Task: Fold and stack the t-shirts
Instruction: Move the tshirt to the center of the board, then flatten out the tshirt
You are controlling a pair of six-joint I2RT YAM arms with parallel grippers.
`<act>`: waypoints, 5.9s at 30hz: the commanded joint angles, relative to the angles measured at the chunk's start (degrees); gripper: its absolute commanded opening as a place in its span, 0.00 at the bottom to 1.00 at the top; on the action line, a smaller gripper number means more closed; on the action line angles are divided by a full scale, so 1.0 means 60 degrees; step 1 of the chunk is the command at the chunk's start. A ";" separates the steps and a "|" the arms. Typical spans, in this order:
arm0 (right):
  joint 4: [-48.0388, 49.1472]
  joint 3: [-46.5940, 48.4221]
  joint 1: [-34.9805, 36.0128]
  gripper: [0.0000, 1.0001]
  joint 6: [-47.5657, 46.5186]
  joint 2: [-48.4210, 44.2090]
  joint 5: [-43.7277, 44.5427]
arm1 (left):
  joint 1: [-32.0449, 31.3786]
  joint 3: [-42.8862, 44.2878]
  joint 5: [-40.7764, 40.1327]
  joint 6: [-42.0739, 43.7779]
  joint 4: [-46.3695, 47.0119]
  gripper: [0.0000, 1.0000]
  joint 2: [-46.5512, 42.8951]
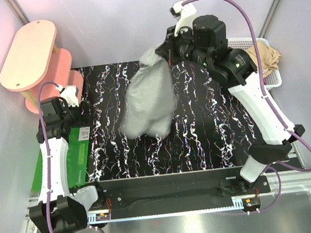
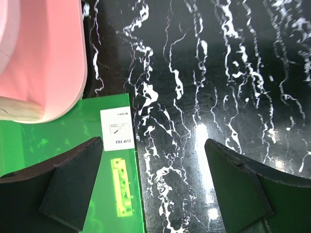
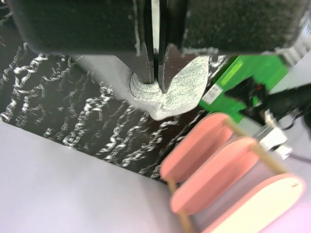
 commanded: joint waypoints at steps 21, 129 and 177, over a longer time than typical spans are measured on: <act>-0.1106 -0.5276 0.0577 0.00 0.0740 -0.1192 0.5036 | 0.0027 -0.0098 0.2111 0.0705 -0.1044 0.89 -0.1065; 0.0114 -1.0213 -0.2634 0.00 0.2822 -0.4892 0.1243 | -0.1365 0.1644 -0.2487 0.6596 -0.3463 0.00 0.0695; 0.2337 -1.3658 0.1160 0.63 0.5019 -0.3023 -0.2098 | -0.1394 0.0590 -0.1548 0.6186 -0.3699 0.00 0.0488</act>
